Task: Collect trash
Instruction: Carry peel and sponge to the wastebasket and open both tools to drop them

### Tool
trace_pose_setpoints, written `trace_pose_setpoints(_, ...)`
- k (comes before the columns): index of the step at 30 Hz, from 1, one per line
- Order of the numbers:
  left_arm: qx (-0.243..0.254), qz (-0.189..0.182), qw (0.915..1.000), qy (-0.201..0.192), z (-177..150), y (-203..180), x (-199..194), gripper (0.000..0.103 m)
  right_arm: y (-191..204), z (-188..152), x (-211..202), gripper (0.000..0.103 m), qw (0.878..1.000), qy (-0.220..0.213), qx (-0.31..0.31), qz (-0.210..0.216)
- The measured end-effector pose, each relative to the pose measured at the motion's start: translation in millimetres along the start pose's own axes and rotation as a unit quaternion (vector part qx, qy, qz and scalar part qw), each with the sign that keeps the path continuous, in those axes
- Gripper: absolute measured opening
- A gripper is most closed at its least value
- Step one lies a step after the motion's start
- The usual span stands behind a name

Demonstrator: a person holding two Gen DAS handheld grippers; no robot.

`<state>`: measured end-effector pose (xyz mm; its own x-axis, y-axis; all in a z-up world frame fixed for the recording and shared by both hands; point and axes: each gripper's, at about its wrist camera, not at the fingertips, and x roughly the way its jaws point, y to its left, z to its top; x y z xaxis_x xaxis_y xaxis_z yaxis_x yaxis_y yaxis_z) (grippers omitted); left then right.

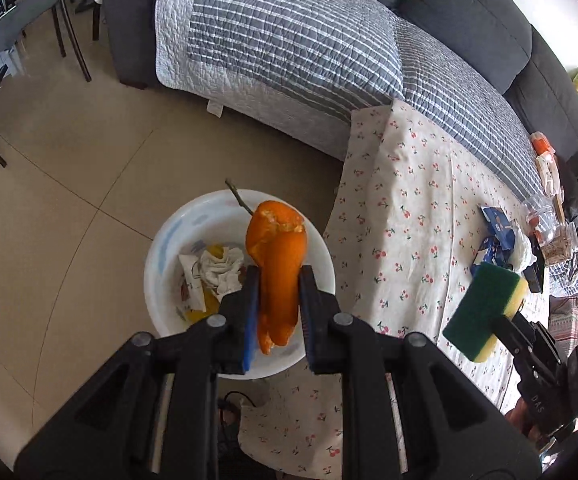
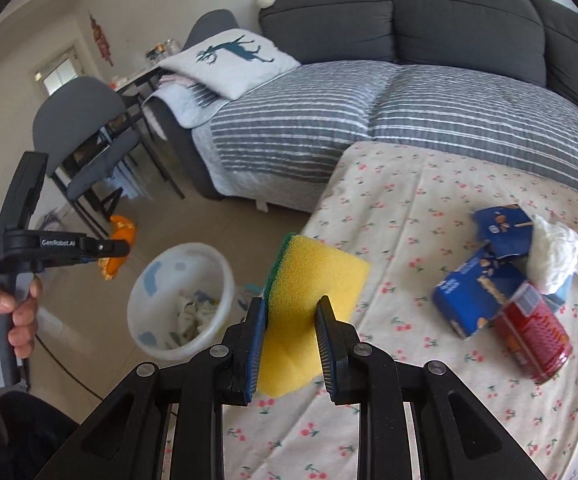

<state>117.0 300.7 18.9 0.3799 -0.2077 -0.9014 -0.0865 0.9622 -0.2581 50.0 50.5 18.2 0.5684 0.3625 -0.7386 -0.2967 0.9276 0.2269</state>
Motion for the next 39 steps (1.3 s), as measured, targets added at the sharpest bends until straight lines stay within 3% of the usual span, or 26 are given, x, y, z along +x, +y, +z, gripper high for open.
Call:
trace_pose_setpoints(9,-0.023,0.008,0.9995,0.022,6,18,15,0.021,100,22,65,0.026,0.996,0.020,-0.053,0.075)
trace_pose_setpoints(14,-0.024,0.007,0.9991,0.035,6,23,22,0.021,134,23,101,0.026,0.993,0.044,-0.076,0.079)
trace_pose_setpoints(24,-0.038,0.015,0.9976,0.056,13,24,33,0.025,131,21,129,0.027,0.993,0.064,-0.061,0.079)
trace_pose_setpoints(29,-0.049,0.024,0.9975,0.044,16,29,29,0.038,128,23,135,0.028,0.993,0.066,-0.056,0.075)
trace_pose_setpoints(37,-0.064,0.028,0.9973,0.021,19,32,20,0.040,123,24,138,0.035,0.994,0.071,-0.035,0.075)
trace_pose_setpoints(39,-0.070,0.025,0.9972,0.013,21,32,17,0.040,121,25,136,0.042,0.994,0.071,-0.032,0.077)
